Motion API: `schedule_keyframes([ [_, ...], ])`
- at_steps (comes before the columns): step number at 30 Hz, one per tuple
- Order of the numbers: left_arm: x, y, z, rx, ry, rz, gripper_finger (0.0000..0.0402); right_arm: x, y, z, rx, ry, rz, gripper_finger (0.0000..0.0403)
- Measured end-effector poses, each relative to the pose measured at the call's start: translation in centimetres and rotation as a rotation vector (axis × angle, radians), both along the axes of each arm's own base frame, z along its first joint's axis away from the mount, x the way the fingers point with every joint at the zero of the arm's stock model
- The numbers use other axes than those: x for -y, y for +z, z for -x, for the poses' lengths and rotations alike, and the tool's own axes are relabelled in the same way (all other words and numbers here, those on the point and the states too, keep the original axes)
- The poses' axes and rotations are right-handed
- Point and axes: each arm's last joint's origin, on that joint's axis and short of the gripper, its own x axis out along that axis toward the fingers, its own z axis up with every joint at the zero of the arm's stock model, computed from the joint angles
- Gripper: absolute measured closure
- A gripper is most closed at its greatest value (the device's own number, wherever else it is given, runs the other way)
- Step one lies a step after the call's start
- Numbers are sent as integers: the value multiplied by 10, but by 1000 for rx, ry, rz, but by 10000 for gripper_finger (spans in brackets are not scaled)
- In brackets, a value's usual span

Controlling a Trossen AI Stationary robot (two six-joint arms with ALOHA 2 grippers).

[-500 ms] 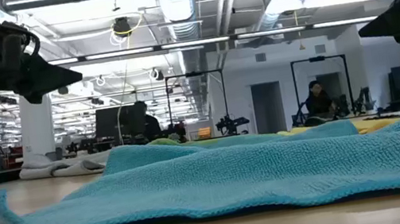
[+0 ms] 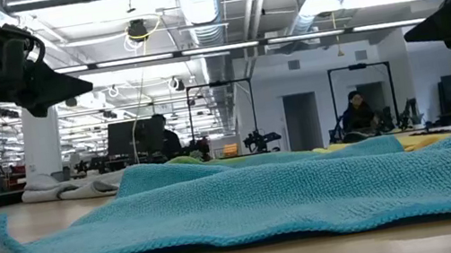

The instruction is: Fold microfiber towels

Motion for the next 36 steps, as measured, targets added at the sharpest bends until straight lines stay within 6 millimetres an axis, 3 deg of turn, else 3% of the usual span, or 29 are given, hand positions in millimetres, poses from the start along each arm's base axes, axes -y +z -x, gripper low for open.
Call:
schedule_keyframes([
  [29, 0, 0, 0, 0, 1, -3, 401, 0, 0, 0, 0, 0, 0, 369],
  [33, 1, 10, 0, 80, -22, -17, 401, 0, 0, 0, 0, 0, 0, 369],
  [36, 5, 30, 1, 98, -168, -105, 401, 0, 0, 0, 0, 0, 0, 369],
])
